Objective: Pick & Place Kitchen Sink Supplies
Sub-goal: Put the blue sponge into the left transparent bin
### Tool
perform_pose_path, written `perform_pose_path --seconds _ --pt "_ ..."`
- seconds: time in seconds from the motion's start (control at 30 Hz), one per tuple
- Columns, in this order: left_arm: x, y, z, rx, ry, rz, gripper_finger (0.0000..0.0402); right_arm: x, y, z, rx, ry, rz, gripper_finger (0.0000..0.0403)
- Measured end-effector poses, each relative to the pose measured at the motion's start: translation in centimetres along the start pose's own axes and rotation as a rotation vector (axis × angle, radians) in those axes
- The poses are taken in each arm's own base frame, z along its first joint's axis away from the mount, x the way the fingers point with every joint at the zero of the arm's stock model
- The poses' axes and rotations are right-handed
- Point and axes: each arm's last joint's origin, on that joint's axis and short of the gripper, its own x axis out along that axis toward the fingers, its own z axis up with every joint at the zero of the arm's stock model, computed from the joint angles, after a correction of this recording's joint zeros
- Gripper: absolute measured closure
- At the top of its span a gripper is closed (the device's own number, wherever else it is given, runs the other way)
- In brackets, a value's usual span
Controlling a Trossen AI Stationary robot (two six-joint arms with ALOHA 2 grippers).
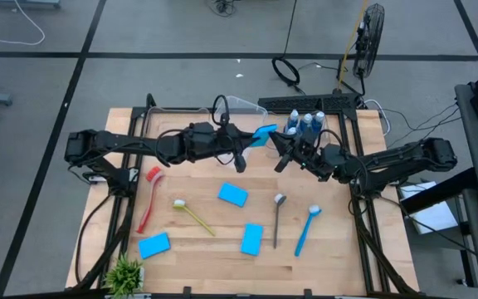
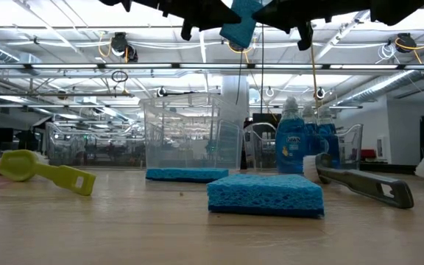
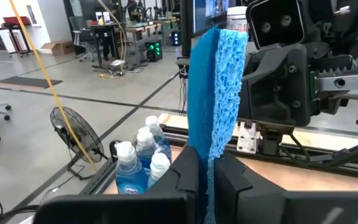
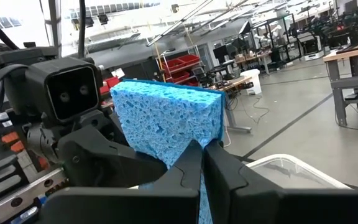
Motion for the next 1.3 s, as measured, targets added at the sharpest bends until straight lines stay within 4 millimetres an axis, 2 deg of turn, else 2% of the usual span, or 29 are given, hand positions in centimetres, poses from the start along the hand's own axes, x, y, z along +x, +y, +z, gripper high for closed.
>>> perform_pose_path --seconds 0.3,0.5,0.63,0.77,0.93,1.1,1.3 --pt "0.0 0.0 0.0 -0.031 0.005 0.002 0.0392 0.0 0.1 0.0 -0.026 0.006 0.034 0.0391" --pt "-0.2 0.5 0.1 -0.012 0.013 0.072 0.0392 0.0 0.2 -0.1 -0.035 0.022 0.056 0.0344" --pt "-1.2 1.9 0.8 -0.002 0.043 0.172 0.0392 -0.2 0.3 -0.2 -0.042 0.049 0.092 0.0304" --pt "-2.8 3.7 1.9 0.004 0.072 0.264 0.0392 -0.2 0.2 -0.2 -0.051 0.065 0.086 0.0269" --pt "-5.6 5.7 3.2 0.011 0.114 0.36 0.0393 -0.2 0.1 -0.6 -0.08 0.092 0.069 0.0246" --pt "-8.8 7.2 4.2 0.01 0.171 0.456 0.0393 -0.4 0.0 -0.4 -0.141 0.1 0.065 0.0241" --pt "-13.2 8.4 4.4 -0.03 0.276 0.615 0.0393 -1.1 -0.4 0.4 -0.208 0.124 0.06 0.0247"
